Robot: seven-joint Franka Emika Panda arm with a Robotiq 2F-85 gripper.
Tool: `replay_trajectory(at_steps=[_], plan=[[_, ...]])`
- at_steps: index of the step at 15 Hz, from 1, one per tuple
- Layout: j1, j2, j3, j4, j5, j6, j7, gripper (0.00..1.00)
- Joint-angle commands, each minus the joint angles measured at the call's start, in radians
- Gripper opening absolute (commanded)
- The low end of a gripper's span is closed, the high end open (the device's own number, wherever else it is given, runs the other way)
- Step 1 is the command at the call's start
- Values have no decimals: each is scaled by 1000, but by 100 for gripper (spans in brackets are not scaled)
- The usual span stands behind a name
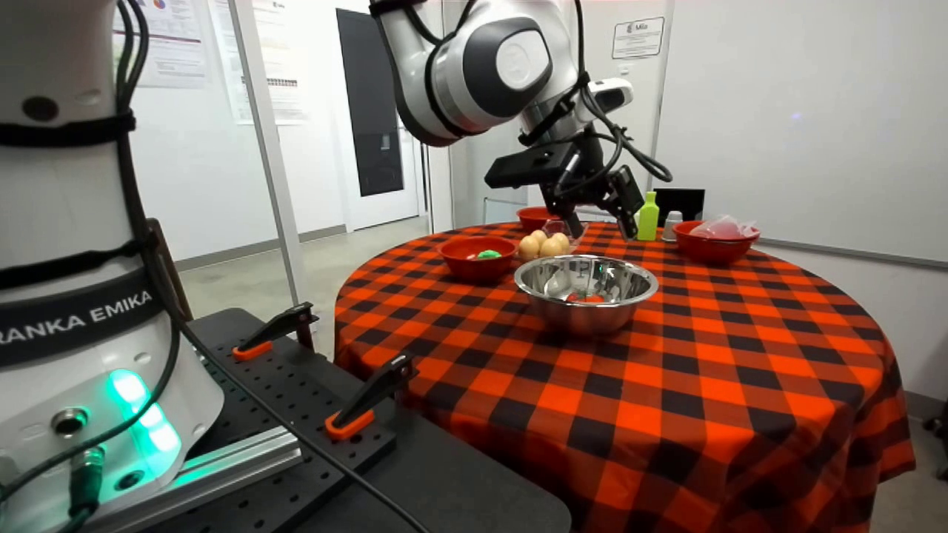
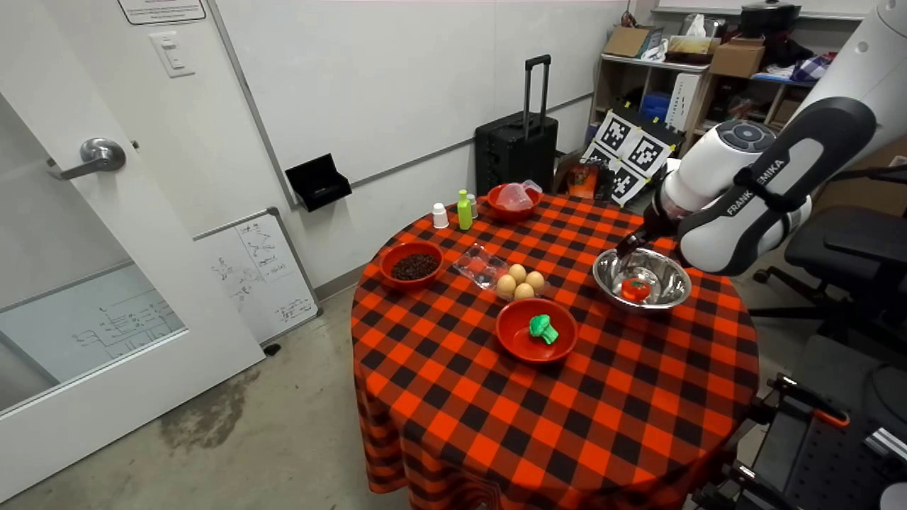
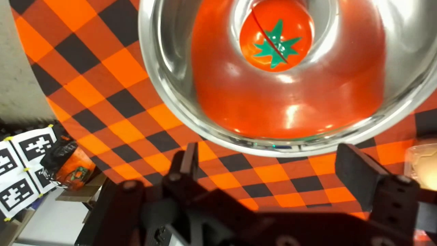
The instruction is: Put the tomato toy in the silver bowl then put the broccoli toy on the table
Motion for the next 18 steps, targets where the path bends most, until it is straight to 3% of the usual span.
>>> replay_trajectory(at_steps=[1,4,8,12,18], plan=[[204,-71,-159,-73,-14,38,-43,100],[362,-85,-252,-88,-11,33,-61,100],[533,-100,-309,-103,-13,9,-59,100],[636,-116,-304,-112,-18,-21,-55,100],[711,-142,-284,-115,-19,-92,-50,100]])
